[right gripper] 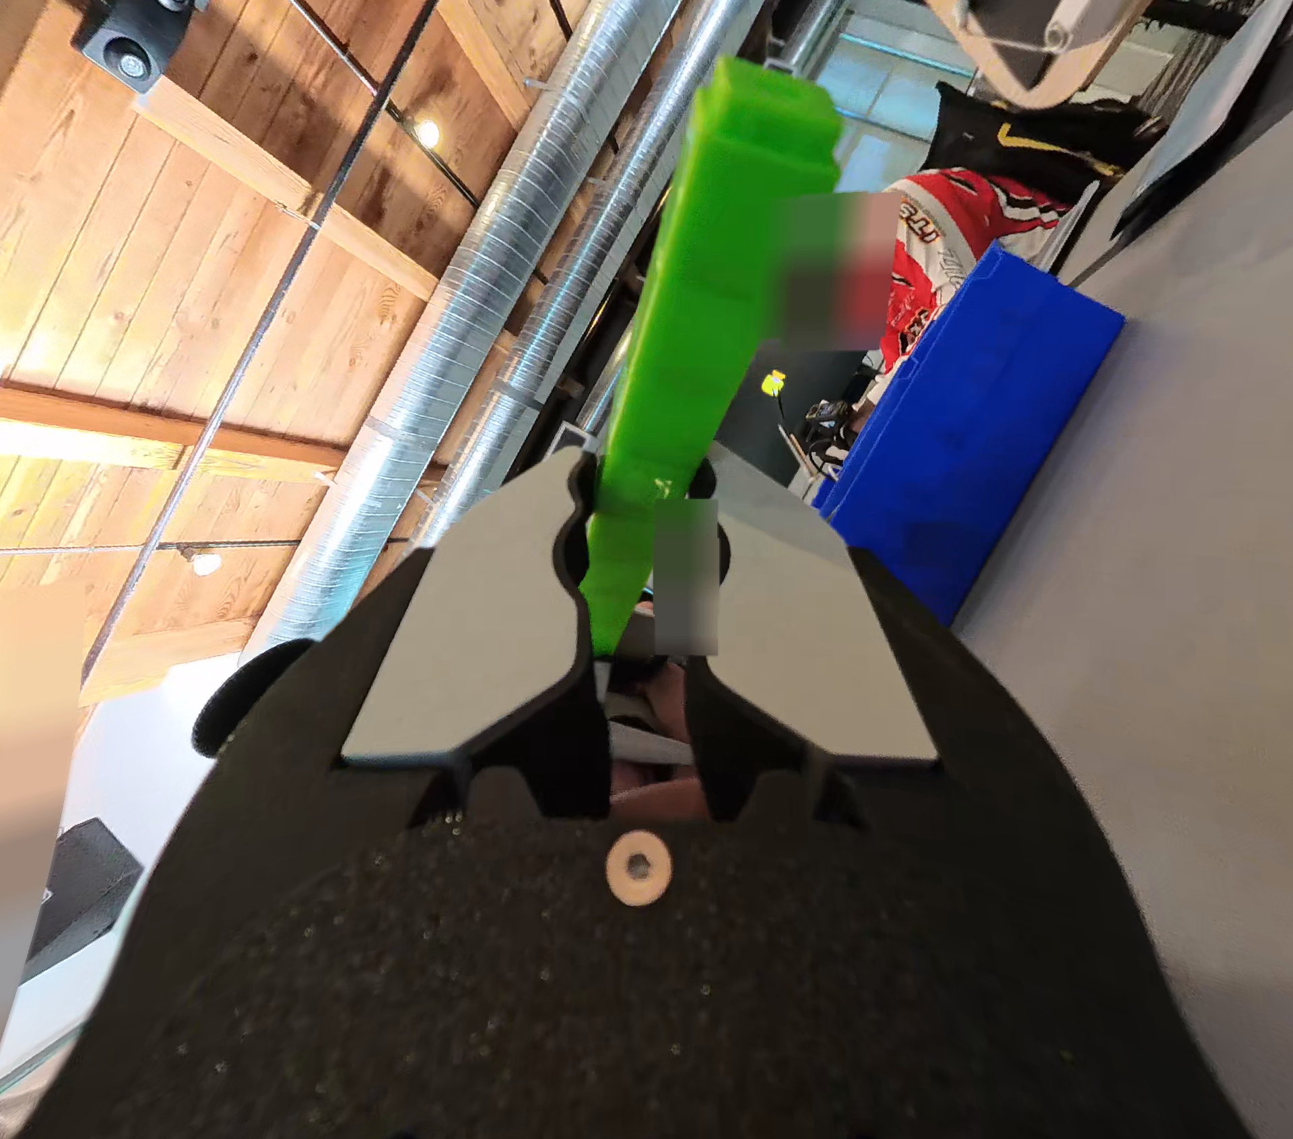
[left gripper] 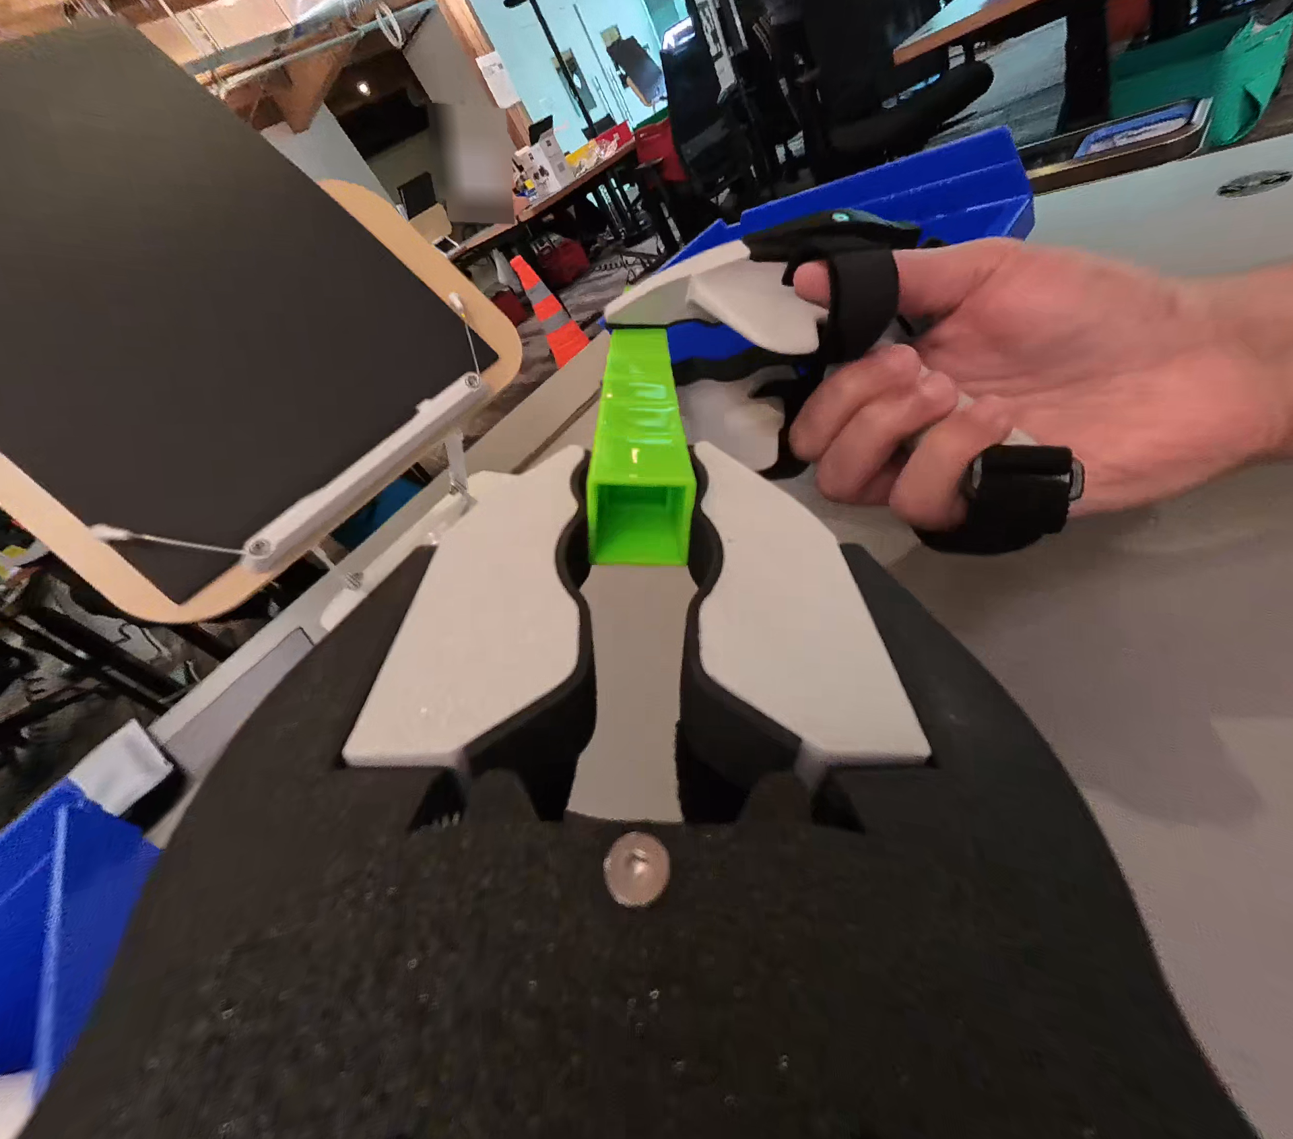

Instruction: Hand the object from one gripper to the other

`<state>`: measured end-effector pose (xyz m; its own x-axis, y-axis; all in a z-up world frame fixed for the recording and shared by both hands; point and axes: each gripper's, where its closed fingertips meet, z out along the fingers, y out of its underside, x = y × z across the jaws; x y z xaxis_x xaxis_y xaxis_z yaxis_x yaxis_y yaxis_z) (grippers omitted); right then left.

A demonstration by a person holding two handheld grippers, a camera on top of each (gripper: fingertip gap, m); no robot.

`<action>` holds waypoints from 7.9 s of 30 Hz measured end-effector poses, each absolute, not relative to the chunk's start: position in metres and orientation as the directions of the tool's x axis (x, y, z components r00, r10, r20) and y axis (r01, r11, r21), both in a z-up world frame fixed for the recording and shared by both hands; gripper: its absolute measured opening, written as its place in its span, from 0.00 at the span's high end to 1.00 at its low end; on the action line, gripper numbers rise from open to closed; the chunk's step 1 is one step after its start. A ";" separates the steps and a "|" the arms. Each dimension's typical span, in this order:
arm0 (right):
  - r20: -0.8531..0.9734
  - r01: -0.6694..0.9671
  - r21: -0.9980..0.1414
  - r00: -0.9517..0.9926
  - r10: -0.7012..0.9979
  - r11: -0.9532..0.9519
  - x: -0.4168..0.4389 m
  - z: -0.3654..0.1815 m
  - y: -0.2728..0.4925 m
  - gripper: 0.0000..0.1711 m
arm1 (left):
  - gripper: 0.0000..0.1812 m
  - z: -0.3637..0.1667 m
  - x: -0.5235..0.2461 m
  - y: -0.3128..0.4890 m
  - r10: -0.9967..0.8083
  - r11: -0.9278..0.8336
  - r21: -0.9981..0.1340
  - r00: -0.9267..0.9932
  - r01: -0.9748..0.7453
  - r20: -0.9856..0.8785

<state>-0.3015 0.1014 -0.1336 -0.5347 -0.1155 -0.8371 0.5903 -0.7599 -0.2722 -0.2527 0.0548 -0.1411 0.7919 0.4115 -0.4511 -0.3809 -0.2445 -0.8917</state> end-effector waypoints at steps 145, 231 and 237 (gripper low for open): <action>-0.089 0.189 -0.979 -0.724 0.684 0.073 -0.242 -0.189 0.095 0.74 | 0.68 -0.190 -0.224 0.006 0.373 -0.249 -0.956 0.926 0.158 0.057; -0.343 0.290 -0.939 -0.740 0.578 -0.186 -0.302 -0.171 0.113 0.86 | 0.76 -0.179 -0.284 0.032 0.311 0.049 -0.910 0.860 0.411 0.405; 0.039 0.160 -0.963 -0.717 0.696 0.218 -0.302 -0.197 0.098 0.86 | 0.77 -0.147 -0.262 0.031 0.212 -0.127 -0.979 0.969 0.157 0.127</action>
<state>-0.3017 0.0985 -0.1967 -0.7168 0.6962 0.0387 0.1599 0.2181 -0.9627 -0.2618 0.0314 -0.1472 0.9689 0.2122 0.1274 0.1566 -0.1271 -0.9795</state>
